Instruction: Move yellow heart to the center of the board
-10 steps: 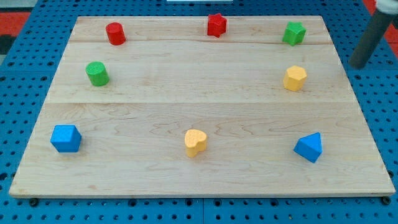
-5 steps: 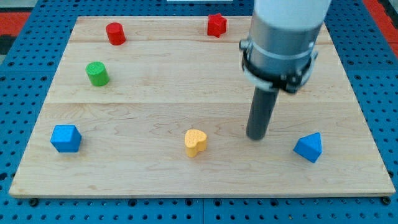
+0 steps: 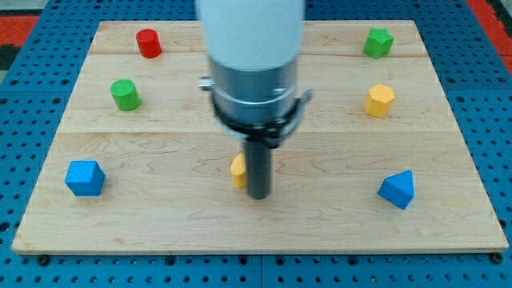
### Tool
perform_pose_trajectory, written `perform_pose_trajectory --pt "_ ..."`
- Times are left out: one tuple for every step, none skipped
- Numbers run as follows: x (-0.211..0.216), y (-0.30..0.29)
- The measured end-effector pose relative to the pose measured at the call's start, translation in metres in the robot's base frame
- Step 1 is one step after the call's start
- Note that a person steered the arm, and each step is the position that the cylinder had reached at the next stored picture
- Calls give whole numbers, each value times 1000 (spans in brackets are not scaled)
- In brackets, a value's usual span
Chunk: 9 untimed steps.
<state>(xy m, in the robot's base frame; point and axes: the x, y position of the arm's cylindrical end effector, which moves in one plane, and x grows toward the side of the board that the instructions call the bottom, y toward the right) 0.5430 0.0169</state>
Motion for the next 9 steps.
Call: perform_pose_trajectory --pt "-15 7" --pt "-29 -23" --pt "1 -17" --pt "8 -64" --pt "-33 -67" --pt "-44 -32" --pt "-73 -60" --pt "-71 -100" --pt "-53 -148"
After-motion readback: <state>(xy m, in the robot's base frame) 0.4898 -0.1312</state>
